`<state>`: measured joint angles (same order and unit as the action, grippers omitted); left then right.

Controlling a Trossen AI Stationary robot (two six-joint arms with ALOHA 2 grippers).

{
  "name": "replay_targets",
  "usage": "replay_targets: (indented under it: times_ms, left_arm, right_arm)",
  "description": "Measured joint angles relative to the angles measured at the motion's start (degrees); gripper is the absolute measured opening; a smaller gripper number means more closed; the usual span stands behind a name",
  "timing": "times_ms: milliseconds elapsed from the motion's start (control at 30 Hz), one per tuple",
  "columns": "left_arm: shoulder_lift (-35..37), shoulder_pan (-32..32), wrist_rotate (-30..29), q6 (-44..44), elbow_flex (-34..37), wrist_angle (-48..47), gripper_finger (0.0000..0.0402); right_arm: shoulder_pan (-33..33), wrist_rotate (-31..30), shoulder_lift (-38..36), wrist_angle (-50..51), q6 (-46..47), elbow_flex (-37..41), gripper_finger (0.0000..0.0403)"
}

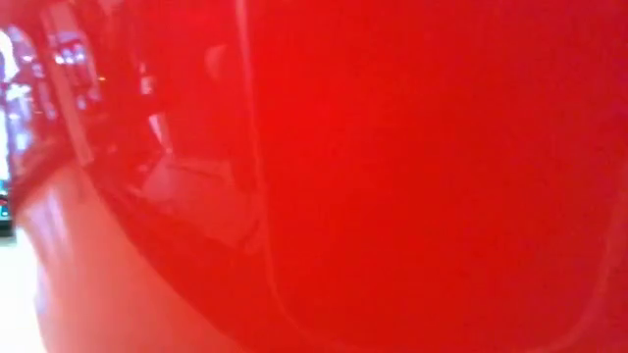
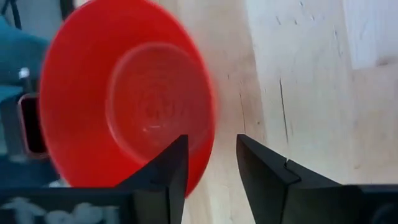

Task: Pick & Place Mini bowls
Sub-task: Stack the red bowl on top of the red bowls on the shelf

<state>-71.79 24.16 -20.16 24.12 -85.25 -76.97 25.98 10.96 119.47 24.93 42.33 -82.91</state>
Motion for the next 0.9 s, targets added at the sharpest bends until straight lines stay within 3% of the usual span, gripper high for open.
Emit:
replay_targets:
  times_ms: [167, 300, 533, 667, 900]
  left_arm:
    - [0.0, 0.0, 0.0, -0.1, 0.1, 0.0, 0.0000]
    - [0.0, 0.0, 0.0, -1.0, 0.1, 0.0, 0.0000]
    - [0.0, 0.0, 0.0, -1.2, 0.1, 0.0, 0.0000]
    - [0.3, 0.0, -0.3, -1.2, 0.1, 0.0, 0.0000]
    - [0.5, -0.1, -0.5, -1.2, 0.2, 0.0, 0.0000]
  right_arm:
    - [0.0, 1.1, 1.1, 0.3, 6.3, 0.0, 0.0098]
    - [0.0, 1.1, 1.0, 0.2, 7.4, 0.0, 0.0025]
    - [-0.7, 0.8, -0.7, 3.8, 9.1, 0.0, 0.0009]
    - [-1.8, -3.9, -5.4, 8.0, 9.8, 0.0, 0.0009]
    - [-5.5, -17.5, -16.8, 18.4, 10.0, 0.0, 0.0008]
